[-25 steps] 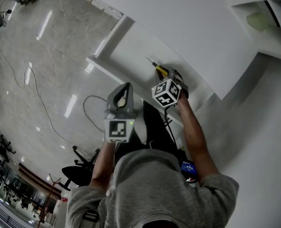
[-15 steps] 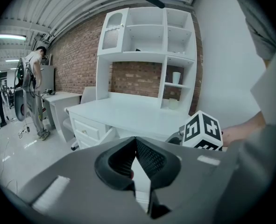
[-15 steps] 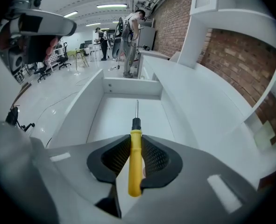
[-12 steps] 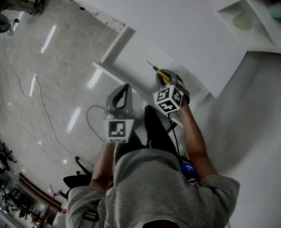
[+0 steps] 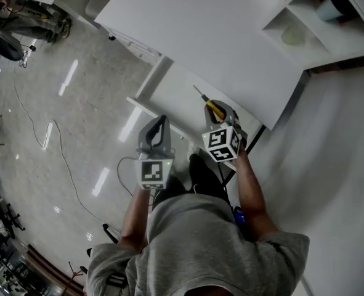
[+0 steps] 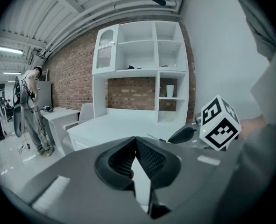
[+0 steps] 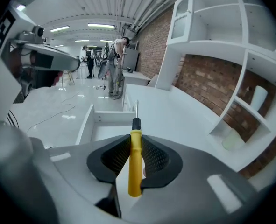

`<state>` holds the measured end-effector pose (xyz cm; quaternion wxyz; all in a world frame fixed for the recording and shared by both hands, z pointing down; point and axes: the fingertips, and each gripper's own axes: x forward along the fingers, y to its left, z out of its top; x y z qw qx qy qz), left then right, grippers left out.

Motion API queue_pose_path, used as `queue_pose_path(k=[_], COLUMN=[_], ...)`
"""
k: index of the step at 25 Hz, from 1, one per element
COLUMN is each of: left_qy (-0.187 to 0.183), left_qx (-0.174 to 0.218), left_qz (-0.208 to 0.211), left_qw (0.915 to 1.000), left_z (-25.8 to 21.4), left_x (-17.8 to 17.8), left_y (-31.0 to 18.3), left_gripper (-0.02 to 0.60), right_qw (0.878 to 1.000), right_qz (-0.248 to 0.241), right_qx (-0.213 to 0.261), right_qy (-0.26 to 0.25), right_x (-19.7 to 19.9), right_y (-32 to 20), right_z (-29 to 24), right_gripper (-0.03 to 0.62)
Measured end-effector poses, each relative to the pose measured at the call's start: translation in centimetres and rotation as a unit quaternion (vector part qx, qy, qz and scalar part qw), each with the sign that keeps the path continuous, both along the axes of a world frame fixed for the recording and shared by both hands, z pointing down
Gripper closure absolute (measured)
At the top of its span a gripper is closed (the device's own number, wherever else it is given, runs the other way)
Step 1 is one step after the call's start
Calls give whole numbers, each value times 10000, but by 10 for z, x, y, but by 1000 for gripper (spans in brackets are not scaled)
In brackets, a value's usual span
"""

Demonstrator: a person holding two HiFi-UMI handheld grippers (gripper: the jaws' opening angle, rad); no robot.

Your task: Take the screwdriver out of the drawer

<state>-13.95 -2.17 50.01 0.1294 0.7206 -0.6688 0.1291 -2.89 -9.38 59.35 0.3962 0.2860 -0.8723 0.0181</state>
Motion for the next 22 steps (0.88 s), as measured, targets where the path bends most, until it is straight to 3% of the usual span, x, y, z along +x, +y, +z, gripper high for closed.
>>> queue_pose_path(k=[9, 22], left_qy=[-209, -269], left_qx=[364, 861], left_qz=[84, 307], left_qw=[9991, 9955], left_z=[-34, -94], left_x=[1, 29], left_y=[-5, -21], left_gripper=[570, 569], right_qw=[9944, 9755], right_qz=[625, 1182], right_qx=[459, 1100], right_qy=[-715, -1497], right_x=[19, 55], right_y=[-2, -7], right_z=[-65, -156], right_gripper=[516, 517])
